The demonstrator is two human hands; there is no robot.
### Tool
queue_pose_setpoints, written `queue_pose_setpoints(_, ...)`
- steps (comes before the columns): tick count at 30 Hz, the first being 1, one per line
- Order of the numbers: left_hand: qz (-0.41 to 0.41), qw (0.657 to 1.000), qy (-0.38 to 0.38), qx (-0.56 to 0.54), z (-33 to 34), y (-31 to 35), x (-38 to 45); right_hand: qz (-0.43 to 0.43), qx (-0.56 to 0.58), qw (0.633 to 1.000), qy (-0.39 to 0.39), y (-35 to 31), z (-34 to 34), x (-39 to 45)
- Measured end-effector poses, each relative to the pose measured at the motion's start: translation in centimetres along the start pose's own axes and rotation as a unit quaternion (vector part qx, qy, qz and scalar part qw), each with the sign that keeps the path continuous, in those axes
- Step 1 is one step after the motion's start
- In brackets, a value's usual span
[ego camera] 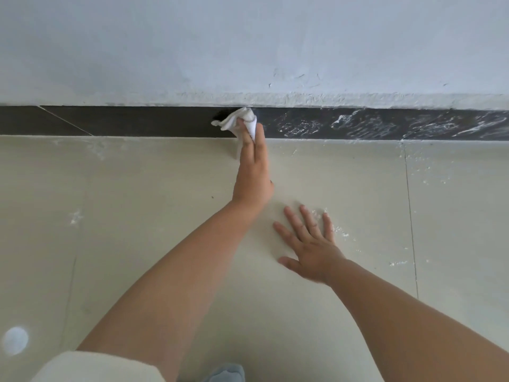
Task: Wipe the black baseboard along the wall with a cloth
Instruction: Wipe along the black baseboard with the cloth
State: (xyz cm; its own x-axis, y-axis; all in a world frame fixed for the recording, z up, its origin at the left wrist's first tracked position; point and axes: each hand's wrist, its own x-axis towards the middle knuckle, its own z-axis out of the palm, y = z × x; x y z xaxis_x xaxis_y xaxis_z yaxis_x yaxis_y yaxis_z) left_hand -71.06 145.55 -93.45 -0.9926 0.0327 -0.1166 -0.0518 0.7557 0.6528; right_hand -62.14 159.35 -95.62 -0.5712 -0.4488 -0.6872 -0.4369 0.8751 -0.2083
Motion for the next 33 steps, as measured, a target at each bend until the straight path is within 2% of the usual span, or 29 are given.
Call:
queue_pose_setpoints(2,0.07,0.997,-0.018,0.029,-0.3,-0.5,0.2,0.004,-0.005,1.0,0.0,0.0,0.0,-0.1)
queue_pose_setpoints(6,0.212,0.974,0.031,0.076,-0.8,-2.3,0.7,0.009,-0.009,1.0,0.006,-0.1,0.0,-0.3)
queue_pose_setpoints(13,0.158,0.987,0.003,-0.002,-0.6,-2.5,0.6,0.015,0.003,1.0,0.002,-0.4,-0.4,-0.5)
queue_pose_setpoints(16,0.189,0.982,0.0,0.01,0.2,-1.6,1.0,-0.002,-0.001,1.0,0.017,-0.3,0.1,-0.3)
queue_pose_setpoints(19,0.229,0.972,-0.038,0.027,1.7,0.0,1.4,-0.018,-0.01,0.999,0.027,0.1,0.8,0.0)
queue_pose_setpoints(22,0.214,0.975,-0.05,0.024,2.2,1.1,1.4,-0.038,-0.052,0.992,0.107,0.8,0.2,-1.1)
queue_pose_setpoints(27,0.252,0.965,-0.063,0.038,1.4,0.7,1.4,-0.017,-0.026,0.978,0.205,3.6,0.2,-4.3)
queue_pose_setpoints(29,0.222,0.973,-0.032,0.054,1.4,0.8,1.0,0.009,-0.008,0.97,0.244,5.3,0.4,-5.2)
queue_pose_setpoints(33,0.114,0.992,0.029,0.034,1.9,1.6,0.0,0.104,0.027,0.963,0.246,8.2,1.3,-6.0)
